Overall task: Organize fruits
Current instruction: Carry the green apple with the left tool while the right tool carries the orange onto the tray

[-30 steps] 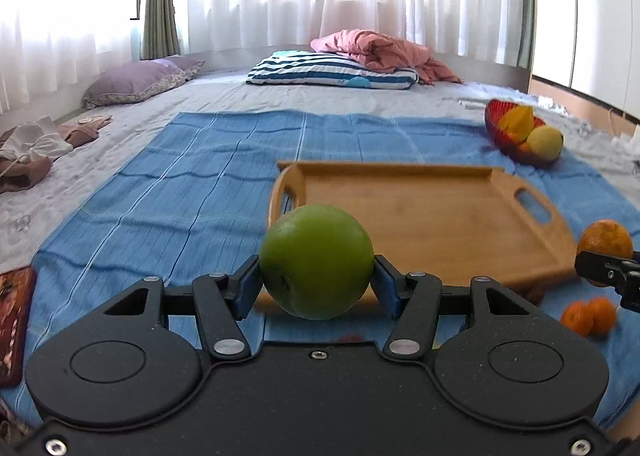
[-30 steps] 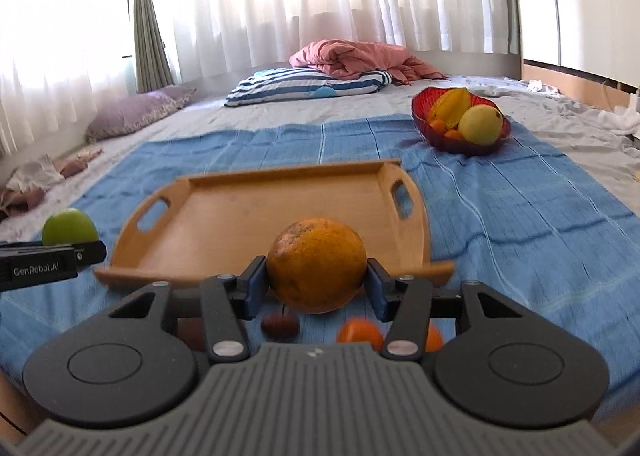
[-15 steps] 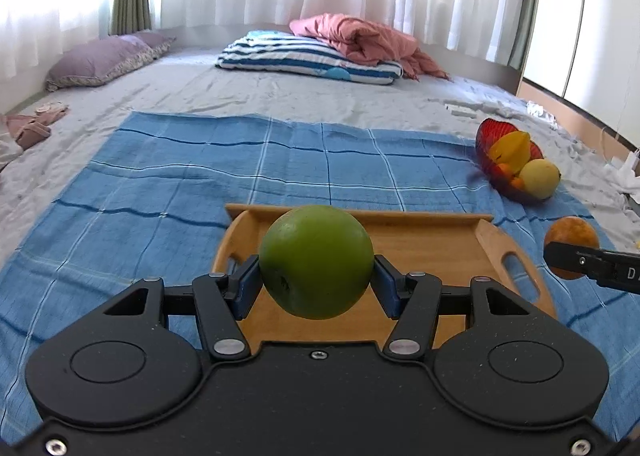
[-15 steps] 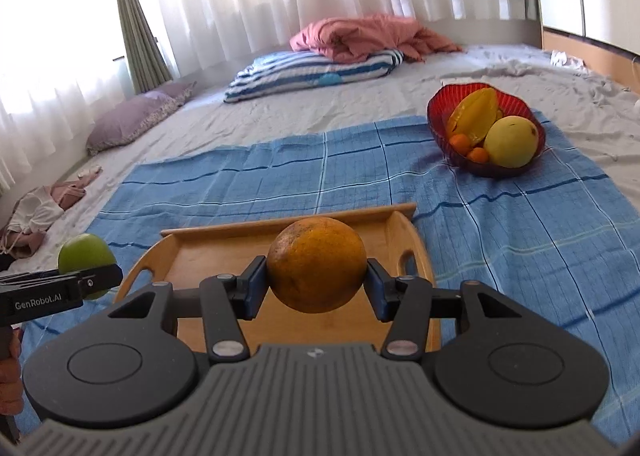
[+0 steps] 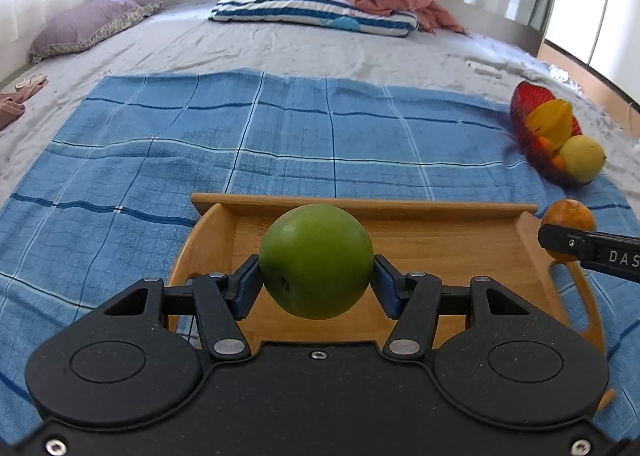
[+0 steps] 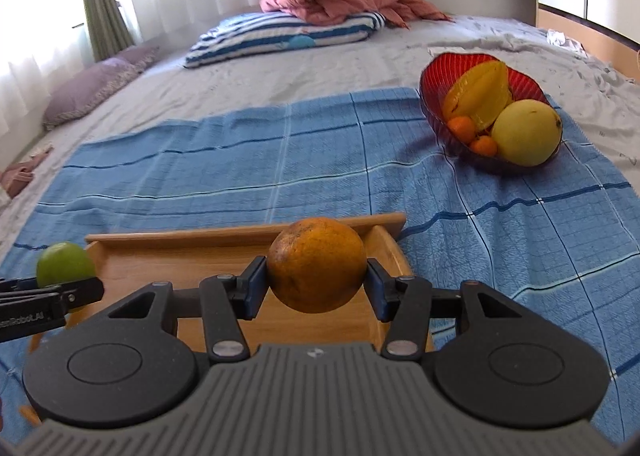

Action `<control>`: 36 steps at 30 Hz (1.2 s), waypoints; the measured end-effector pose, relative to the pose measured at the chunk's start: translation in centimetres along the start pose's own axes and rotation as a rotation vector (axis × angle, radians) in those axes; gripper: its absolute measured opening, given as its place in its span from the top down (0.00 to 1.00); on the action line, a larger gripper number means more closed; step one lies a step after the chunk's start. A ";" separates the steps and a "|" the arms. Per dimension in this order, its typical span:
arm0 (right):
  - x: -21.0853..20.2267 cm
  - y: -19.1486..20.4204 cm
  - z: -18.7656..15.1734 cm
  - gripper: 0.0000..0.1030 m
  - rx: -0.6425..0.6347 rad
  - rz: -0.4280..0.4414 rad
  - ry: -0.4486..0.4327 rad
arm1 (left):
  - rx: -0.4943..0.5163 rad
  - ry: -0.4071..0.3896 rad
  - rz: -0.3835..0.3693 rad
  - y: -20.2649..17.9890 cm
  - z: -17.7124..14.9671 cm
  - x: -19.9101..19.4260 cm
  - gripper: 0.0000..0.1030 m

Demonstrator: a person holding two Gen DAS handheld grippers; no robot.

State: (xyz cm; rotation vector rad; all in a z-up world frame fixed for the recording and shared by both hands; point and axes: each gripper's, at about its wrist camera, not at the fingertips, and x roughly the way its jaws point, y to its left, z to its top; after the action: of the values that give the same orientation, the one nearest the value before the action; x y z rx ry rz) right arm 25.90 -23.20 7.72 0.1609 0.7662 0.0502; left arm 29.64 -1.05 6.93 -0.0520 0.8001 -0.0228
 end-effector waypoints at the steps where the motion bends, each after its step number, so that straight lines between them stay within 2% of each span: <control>1: 0.5 0.0 0.0 0.47 0.001 -0.006 0.003 | 0.000 0.004 0.004 0.0 0.1 0.6 0.46; 14: 4.9 0.5 -0.2 0.47 -0.001 -0.044 0.004 | 0.004 0.025 0.040 0.2 0.5 4.8 0.46; 36: 6.6 1.4 -0.9 0.47 -0.067 -0.076 -0.016 | 0.029 0.016 0.060 0.1 0.2 6.4 0.46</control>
State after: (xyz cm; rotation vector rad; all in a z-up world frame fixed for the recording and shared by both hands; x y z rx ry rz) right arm 30.05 -21.05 2.82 0.0684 0.7532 0.0029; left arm 34.20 -1.19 2.48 0.0001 0.8170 0.0220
